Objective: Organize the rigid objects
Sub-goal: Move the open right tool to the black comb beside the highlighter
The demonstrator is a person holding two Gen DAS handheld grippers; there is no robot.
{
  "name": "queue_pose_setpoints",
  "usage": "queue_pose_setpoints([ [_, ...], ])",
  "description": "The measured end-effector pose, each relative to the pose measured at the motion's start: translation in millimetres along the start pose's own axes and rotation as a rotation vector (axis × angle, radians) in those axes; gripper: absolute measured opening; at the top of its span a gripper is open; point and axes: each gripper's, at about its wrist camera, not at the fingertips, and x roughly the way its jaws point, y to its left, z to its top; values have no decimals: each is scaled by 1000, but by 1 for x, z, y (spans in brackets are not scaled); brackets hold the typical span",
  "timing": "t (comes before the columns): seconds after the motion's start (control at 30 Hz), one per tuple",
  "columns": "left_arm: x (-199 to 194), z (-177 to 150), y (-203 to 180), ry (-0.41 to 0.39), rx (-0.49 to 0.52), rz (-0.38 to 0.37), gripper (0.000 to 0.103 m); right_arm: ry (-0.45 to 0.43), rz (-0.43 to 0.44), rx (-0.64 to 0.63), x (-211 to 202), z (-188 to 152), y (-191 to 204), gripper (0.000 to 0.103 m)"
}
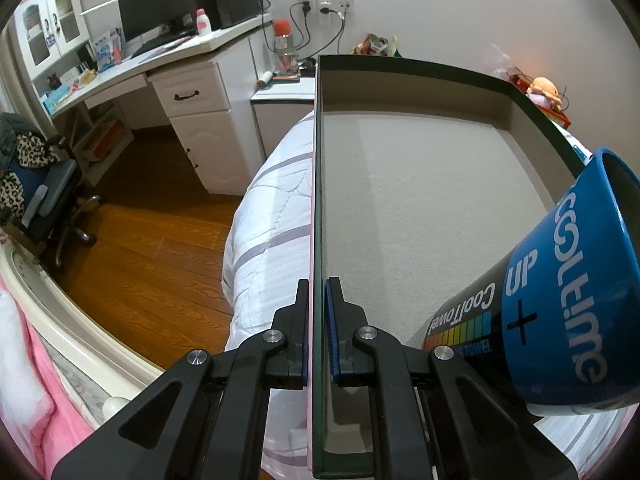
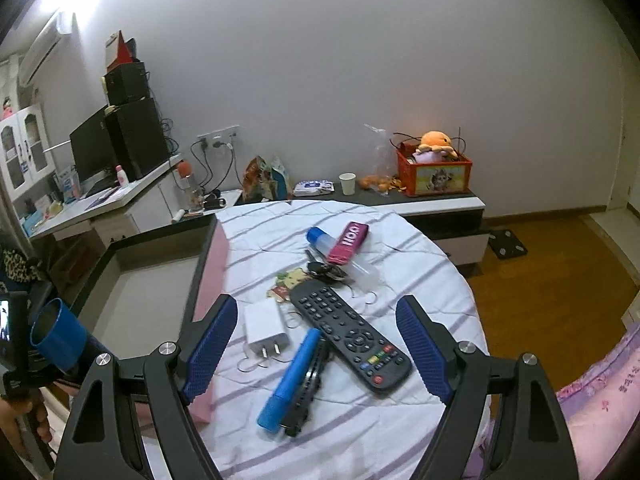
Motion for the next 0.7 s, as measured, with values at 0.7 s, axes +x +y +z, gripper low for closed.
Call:
queue_pose_setpoints([
  [0.7, 0, 0, 0, 2, 4, -1, 6, 123, -5, -12, 31, -24, -4, 83],
])
